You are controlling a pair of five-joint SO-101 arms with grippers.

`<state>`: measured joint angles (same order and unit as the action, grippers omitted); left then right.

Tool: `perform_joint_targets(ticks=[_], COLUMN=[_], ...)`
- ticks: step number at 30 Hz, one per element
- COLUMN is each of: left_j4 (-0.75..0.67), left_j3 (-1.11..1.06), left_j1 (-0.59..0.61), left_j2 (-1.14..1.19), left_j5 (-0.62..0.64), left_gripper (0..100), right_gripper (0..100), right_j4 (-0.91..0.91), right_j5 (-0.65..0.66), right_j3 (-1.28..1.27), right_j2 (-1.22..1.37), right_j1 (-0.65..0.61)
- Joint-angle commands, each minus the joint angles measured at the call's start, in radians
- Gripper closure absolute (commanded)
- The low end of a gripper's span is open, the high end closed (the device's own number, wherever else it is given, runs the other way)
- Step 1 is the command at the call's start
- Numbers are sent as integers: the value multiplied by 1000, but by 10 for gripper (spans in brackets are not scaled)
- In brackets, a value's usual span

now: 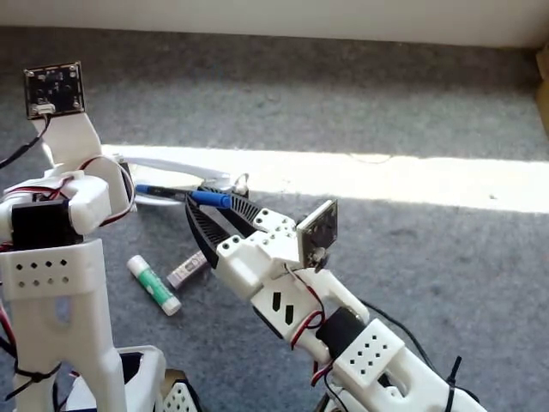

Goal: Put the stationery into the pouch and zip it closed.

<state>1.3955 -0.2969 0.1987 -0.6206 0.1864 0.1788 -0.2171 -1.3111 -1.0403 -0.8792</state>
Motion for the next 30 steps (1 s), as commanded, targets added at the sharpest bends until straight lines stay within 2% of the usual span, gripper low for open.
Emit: perform_joint_targets(ticks=[1, 5, 10, 15, 30], left_j4=[-12, -12, -12, -12, -12], left_j3=[-1, -1, -4, -4, -4], left_j1=[4, 4, 4, 4, 7], left_j2=[-5, -5, -5, -5, -5], left_j5=[11, 11, 11, 11, 11], left_gripper=[993, 993, 993, 993, 993], right_gripper=[992, 990, 978, 848, 847], right_j4=[-73, -145, -148, -148, -150], right_j5=[-8, -9, -9, -9, -3], right_j3=[93, 133, 133, 130, 130], right_j2=[22, 24, 22, 19, 13], right_j1=[-19, -19, -19, -19, -21])
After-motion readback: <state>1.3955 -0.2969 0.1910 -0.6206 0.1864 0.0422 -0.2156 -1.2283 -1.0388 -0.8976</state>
